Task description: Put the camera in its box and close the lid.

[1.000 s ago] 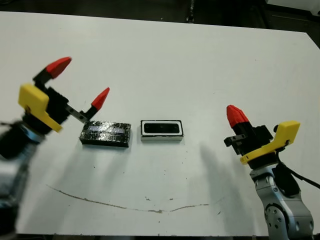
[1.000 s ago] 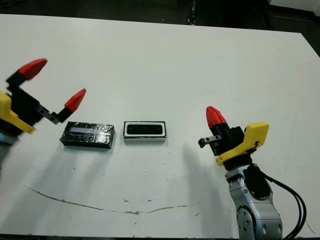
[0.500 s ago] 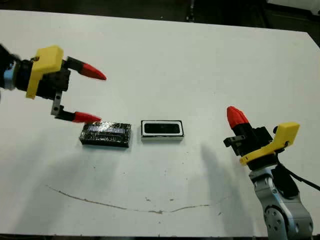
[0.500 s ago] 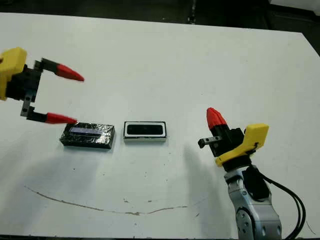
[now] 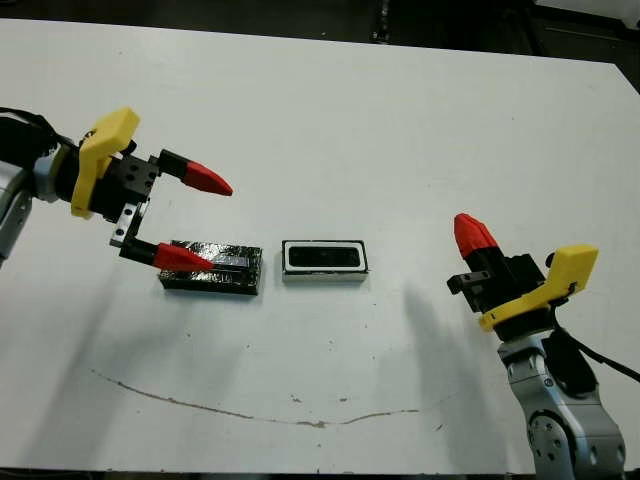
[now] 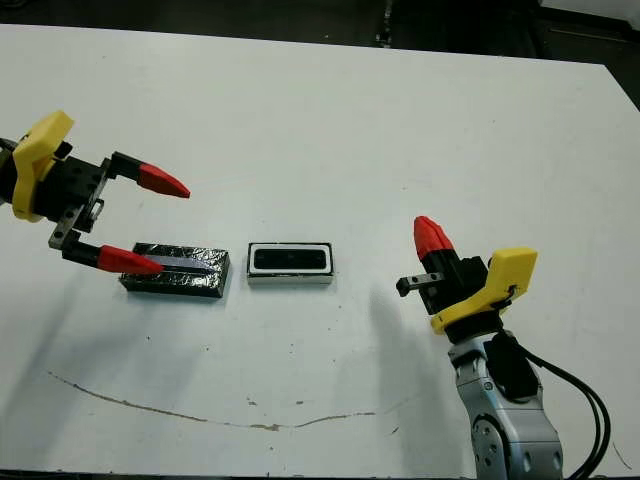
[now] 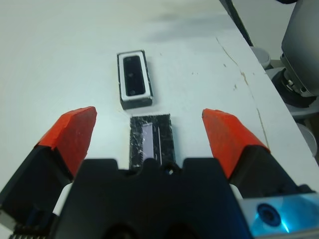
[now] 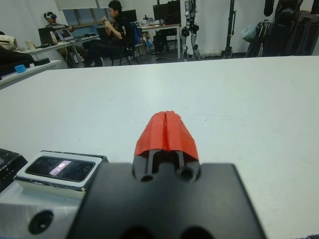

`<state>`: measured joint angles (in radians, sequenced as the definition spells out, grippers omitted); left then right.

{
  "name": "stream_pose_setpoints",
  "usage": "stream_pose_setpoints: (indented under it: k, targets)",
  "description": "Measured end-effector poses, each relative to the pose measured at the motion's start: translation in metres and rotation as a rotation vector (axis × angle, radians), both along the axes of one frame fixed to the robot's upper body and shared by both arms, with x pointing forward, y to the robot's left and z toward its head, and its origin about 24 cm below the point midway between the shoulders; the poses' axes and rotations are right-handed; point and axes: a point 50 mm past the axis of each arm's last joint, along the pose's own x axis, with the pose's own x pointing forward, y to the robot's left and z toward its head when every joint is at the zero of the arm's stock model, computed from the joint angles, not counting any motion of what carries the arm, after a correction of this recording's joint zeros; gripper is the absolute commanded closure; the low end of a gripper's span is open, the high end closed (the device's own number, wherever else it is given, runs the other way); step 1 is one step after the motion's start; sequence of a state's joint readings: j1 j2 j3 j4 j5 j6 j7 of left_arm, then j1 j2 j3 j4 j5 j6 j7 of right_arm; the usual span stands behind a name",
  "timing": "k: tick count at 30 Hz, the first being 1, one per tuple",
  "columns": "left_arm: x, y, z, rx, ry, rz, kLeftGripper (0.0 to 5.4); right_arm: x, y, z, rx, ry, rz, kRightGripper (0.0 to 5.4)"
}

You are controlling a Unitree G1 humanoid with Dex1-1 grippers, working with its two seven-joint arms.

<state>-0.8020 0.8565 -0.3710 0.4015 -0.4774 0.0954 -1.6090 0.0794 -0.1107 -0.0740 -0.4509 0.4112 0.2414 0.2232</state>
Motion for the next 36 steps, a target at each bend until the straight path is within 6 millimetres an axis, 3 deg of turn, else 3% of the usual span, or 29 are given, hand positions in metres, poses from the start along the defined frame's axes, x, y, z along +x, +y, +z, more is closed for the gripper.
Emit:
stream_pose_setpoints:
  k: [13,29,36]
  targets:
    - [0.000,0.002,-0.026,0.156,-0.006,0.009,0.00,-0.001,-0.001,-0.001,-0.011,0.007,-0.015,5.39]
    - [0.004,0.000,-0.037,0.268,-0.042,0.021,0.00,-0.002,-0.001,-0.001,-0.001,0.007,-0.007,5.39]
    - [0.005,0.005,-0.045,0.270,0.056,0.086,0.22,-0.002,-0.001,-0.001,-0.009,0.006,-0.006,5.40]
